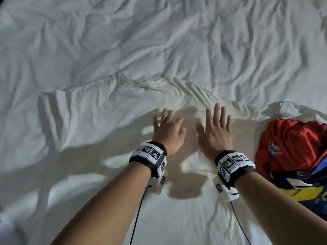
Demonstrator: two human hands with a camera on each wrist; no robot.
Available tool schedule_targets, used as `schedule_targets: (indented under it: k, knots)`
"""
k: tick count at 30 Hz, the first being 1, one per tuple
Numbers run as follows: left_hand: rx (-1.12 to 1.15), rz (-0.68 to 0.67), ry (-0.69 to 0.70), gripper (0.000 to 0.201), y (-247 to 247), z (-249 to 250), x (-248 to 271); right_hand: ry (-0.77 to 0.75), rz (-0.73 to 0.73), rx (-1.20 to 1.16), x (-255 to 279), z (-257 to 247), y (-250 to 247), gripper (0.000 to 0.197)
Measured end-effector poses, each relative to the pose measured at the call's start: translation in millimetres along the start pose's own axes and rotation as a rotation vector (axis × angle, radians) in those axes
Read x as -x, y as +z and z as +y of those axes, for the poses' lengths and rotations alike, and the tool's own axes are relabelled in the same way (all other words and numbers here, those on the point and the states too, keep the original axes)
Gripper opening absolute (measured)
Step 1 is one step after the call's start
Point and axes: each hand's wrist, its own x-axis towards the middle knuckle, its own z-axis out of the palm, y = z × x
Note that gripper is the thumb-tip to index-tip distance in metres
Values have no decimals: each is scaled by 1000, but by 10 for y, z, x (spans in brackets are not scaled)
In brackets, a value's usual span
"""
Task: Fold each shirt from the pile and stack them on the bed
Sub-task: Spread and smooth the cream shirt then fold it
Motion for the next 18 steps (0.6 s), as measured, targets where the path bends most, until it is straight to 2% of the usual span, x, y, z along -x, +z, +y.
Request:
schedule_targets:
  k: [3,5,7,9,11,13,15,18]
  knots:
    - [47,270,-55,42,-452,-502,315,-141,-76,-32,15,-616,69,66]
    - [65,423,-141,38,-778,-958,498,-244,-131,-40,-16,-1032,164,66]
    - [82,533,-296,37,-1076,-1449,651,-337,-175,-23,-58,-1464,281,67]
    - [84,605,-524,40,-1327,-1911,776,-397,-218,2,-107,-1892,415,68]
    - [144,598,-770,46,-1490,-2324,861,-431,-252,10,-170,-2284,543,69]
    - [315,535,-935,55,-1546,-2644,895,-446,-260,8,-255,-2614,658,69]
    - [471,493,-971,59,-1512,-2881,882,-441,-266,-24,-356,-2902,788,69]
    - [699,541,-895,57,-1467,-3067,822,-374,-290,-54,-471,-3212,1003,71]
